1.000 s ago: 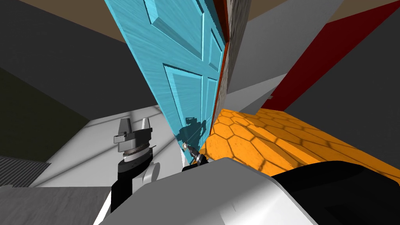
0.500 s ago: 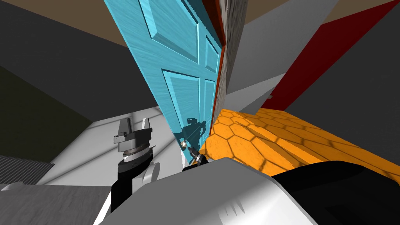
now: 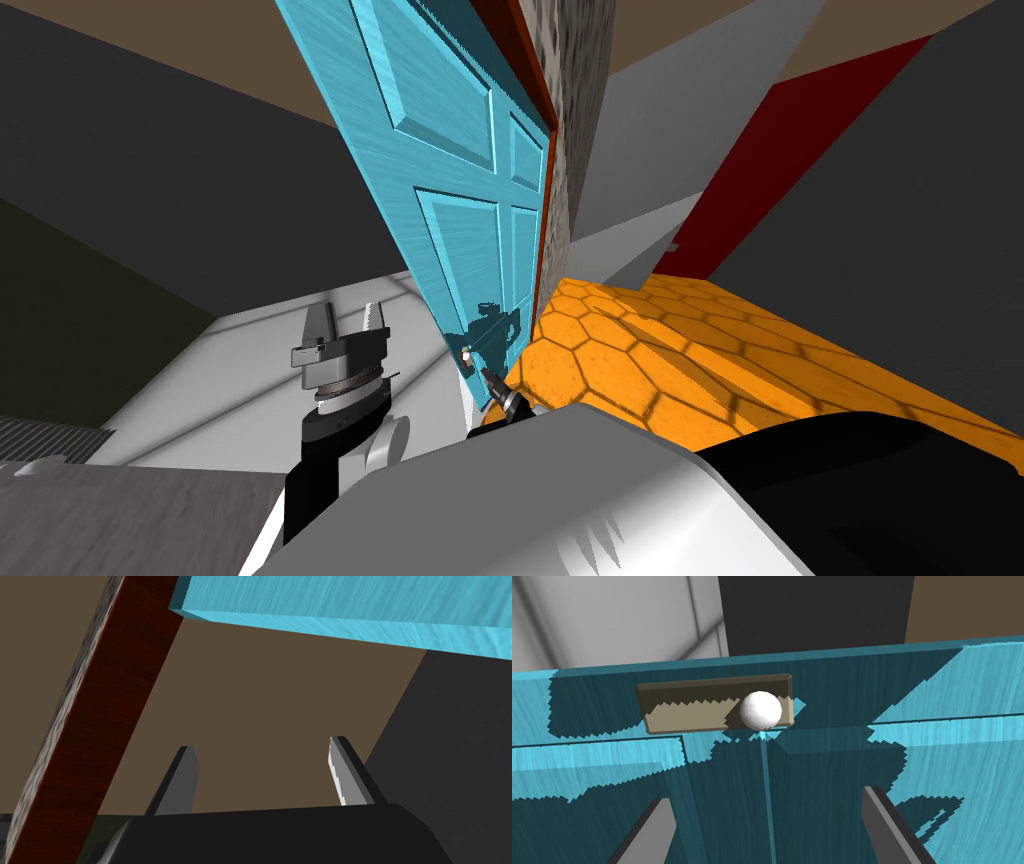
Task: Push the door open
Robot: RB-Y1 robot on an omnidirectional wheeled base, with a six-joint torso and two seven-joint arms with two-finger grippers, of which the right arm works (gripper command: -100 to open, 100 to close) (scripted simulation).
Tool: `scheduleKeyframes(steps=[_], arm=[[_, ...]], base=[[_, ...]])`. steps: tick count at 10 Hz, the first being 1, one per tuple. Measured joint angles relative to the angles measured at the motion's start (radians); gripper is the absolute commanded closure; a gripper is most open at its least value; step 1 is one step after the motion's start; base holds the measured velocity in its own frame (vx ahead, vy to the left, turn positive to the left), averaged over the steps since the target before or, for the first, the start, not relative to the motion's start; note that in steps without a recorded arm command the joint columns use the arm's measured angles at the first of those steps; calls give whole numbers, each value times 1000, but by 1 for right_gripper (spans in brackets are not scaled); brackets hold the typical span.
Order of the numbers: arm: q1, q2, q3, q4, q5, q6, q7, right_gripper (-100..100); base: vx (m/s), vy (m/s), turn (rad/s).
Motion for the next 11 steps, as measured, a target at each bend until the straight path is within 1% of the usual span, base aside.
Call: scheduleKeyframes(steps=[3, 7, 8, 9, 11], arm=[[-1, -5, -6, 4, 0, -3, 2, -100], [-7, 4, -17, 20, 0, -11, 6, -100], [-9, 8, -19, 23, 0, -13, 7, -100], [-9, 9, -19, 24, 0, -14, 7, 100], [-11, 10, -20, 22, 0, -14, 7, 100]], base=[[127, 118, 19], [163, 134, 24], [61, 58, 9], [-7, -6, -12], [-18, -19, 7]])
